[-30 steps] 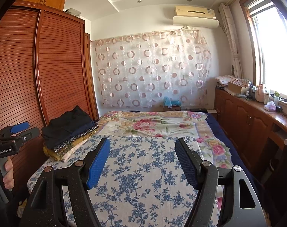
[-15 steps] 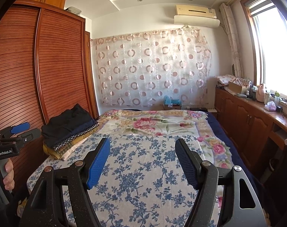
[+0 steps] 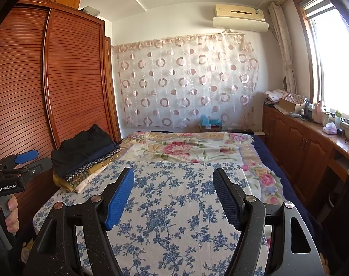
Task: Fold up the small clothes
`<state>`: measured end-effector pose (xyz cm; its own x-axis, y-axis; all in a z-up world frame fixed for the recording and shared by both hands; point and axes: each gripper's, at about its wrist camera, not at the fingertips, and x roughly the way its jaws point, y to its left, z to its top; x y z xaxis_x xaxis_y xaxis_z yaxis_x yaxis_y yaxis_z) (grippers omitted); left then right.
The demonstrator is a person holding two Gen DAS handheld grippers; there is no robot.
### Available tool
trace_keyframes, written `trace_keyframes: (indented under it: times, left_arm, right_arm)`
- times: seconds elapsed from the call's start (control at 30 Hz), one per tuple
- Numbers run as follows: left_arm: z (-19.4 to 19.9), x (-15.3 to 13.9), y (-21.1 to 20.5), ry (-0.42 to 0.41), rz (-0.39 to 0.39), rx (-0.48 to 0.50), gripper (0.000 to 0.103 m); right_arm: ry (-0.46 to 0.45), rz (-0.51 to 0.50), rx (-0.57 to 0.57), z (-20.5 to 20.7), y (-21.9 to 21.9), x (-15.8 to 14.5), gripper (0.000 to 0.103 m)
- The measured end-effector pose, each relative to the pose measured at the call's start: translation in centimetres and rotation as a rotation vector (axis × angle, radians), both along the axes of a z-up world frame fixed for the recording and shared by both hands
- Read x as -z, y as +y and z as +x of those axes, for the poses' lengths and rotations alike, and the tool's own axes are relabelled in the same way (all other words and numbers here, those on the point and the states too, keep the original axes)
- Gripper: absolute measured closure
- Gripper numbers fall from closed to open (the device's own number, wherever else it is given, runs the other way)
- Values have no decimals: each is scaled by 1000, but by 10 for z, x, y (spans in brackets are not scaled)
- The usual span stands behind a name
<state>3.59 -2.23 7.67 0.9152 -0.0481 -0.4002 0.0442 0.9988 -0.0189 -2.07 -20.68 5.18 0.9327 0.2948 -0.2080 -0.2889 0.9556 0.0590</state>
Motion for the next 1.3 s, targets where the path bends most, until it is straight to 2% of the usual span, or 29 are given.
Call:
trace_keyframes:
  times: [1.3]
  left_arm:
    - [1,4,-3,10,0,6,10]
  right_arm:
    - [-5,-10,-12,4,-10,3,30]
